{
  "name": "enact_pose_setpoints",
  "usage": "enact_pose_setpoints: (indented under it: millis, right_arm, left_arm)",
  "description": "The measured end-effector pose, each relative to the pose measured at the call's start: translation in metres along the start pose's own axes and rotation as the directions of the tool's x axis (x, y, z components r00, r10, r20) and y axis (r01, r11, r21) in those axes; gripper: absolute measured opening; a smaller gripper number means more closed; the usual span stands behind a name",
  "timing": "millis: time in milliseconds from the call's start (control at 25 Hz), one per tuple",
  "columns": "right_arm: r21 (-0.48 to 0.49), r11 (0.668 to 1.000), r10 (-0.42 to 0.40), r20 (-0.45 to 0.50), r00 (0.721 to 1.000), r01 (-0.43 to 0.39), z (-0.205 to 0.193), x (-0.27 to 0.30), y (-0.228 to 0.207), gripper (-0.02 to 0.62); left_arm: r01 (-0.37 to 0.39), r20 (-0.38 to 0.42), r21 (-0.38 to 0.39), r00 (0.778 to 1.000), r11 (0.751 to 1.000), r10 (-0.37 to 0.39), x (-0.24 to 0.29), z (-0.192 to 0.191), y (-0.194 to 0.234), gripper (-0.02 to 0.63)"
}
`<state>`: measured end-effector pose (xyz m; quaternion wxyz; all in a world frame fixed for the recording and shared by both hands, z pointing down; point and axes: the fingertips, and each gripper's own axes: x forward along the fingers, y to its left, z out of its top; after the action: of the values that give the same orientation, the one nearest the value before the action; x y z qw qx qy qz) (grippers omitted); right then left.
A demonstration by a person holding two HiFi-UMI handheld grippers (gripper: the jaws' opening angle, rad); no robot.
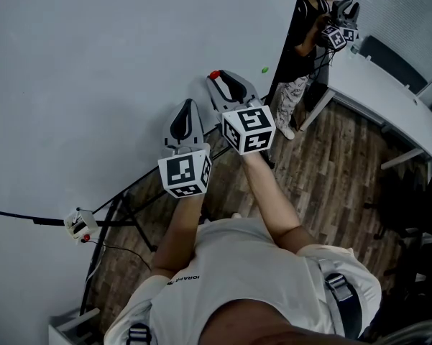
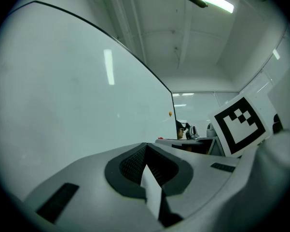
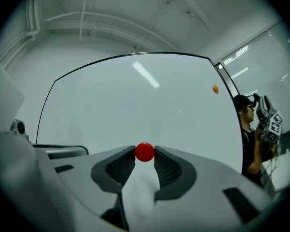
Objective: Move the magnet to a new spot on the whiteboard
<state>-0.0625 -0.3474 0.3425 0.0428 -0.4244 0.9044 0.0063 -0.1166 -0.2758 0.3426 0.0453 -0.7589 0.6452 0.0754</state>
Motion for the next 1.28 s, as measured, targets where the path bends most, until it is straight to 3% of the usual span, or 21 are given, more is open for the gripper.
enact_pose_setpoints:
  millis: [1280]
  right_arm:
    - [-0.022,1.000,-0.012,-0.075,0.997,0.010,-0.030,0.049,-0.020,0.130]
  left_arm:
    - [-0.015,-0.001,0.006,1.000,1.000,0.015,0.000,-0.002,0.010,0.003]
